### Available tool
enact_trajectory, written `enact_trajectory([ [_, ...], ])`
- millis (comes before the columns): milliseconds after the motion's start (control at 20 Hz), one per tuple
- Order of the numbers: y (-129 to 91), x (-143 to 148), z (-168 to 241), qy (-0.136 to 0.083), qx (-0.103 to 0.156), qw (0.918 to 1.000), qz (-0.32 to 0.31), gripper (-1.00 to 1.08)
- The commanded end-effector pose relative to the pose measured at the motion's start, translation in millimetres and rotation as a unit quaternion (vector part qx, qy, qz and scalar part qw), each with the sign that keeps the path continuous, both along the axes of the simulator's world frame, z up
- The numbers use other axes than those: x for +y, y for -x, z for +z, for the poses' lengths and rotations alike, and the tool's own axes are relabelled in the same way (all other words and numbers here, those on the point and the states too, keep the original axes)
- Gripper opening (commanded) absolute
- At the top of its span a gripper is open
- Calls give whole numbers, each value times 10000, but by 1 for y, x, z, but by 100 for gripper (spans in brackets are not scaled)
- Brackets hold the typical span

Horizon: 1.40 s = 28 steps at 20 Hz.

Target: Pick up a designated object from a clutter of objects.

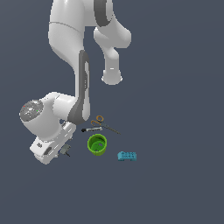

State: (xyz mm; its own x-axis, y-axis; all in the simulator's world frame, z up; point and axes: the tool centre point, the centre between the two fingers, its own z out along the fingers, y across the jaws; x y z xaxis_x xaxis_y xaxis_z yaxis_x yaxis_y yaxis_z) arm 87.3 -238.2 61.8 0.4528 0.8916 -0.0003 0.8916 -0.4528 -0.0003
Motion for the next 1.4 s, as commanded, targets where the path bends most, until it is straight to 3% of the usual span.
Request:
enact_trajectory([
  [0, 0, 0, -5, -1, 3, 10000, 1, 100],
  [700, 0, 0, -49, -1, -2, 10000, 20, 100],
  [750, 0, 0, -49, -1, -2, 10000, 20, -100],
  [1350, 0, 0, -48, -1, -2, 10000, 20, -100],
])
